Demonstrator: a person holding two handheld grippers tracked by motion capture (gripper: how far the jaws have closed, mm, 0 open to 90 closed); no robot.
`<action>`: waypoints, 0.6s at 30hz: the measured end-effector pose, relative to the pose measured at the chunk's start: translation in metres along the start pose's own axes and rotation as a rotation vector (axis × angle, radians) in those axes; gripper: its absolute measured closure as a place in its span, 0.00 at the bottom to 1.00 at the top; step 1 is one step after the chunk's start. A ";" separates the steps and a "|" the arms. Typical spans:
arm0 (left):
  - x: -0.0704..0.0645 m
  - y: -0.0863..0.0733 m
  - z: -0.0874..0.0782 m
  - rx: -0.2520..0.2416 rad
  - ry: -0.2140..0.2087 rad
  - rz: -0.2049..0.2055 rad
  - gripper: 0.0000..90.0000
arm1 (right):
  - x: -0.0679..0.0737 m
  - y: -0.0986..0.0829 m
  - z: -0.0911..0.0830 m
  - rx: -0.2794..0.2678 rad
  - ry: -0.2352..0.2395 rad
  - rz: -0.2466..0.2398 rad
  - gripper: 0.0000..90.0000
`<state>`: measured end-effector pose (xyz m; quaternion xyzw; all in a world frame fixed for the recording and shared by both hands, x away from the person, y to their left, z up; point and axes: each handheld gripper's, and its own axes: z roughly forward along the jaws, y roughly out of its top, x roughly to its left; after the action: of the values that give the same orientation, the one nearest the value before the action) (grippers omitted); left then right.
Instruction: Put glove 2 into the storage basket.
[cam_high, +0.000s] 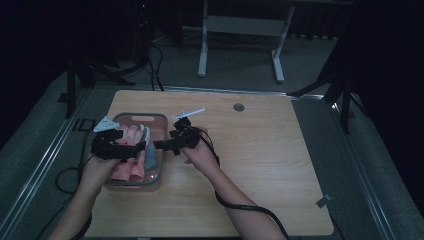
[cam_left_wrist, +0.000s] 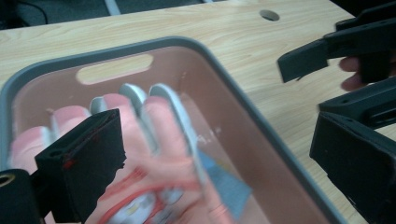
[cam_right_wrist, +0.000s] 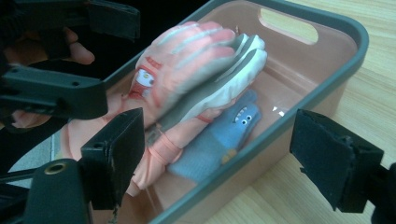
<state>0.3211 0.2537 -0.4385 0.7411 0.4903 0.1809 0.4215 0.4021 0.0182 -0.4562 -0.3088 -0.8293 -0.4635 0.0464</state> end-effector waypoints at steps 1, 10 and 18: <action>-0.003 0.000 0.001 -0.003 -0.010 0.002 0.04 | -0.001 -0.001 -0.001 0.000 0.003 -0.001 0.20; -0.045 0.002 0.012 -0.007 -0.114 0.089 0.04 | -0.008 -0.014 -0.016 -0.004 -0.008 -0.018 0.20; -0.088 -0.003 0.024 -0.014 -0.226 0.152 0.04 | -0.020 -0.034 -0.040 0.001 -0.044 -0.048 0.20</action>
<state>0.2956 0.1661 -0.4419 0.7887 0.3811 0.1311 0.4643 0.3916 -0.0363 -0.4657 -0.2986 -0.8376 -0.4571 0.0172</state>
